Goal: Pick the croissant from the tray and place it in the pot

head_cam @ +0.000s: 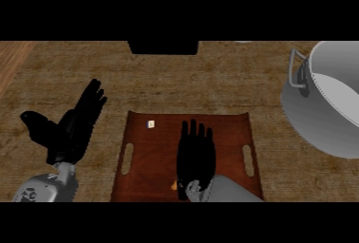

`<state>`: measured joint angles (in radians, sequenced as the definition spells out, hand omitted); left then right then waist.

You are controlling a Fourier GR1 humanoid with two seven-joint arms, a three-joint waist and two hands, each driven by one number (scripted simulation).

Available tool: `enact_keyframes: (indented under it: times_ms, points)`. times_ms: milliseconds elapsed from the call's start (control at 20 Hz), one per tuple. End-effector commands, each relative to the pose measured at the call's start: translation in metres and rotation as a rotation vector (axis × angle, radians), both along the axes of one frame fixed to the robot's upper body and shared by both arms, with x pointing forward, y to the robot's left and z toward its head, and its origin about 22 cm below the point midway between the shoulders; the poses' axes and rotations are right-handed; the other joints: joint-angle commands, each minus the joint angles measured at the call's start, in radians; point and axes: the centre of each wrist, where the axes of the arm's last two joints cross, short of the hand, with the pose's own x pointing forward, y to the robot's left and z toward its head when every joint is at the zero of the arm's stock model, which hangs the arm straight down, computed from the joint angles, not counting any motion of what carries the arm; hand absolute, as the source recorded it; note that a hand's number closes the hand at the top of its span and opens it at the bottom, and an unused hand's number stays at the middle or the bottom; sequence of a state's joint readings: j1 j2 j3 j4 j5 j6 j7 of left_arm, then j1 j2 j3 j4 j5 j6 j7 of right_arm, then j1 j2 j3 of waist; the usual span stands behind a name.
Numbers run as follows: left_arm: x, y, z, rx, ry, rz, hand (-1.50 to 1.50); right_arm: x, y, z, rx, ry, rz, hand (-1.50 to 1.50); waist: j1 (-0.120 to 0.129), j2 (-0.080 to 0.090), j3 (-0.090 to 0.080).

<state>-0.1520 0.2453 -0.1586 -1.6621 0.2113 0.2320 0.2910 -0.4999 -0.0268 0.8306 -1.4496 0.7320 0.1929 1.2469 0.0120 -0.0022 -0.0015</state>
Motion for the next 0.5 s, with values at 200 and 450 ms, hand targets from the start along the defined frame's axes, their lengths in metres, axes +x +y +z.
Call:
enact_keyframes:
  times_ms: [200,450]
  points:
    - [0.000,0.004,-0.010,0.007,0.023,0.006,0.00,0.000,0.012,-0.019,-0.170,0.109,-0.157,-1.50,0.001,0.003,0.000]
    - [-0.004,-0.017,-0.004,-0.006,-0.001,-0.014,0.00,0.019,0.006,-0.032,-0.238,0.165,-0.197,-1.50,0.007,0.002,0.001]
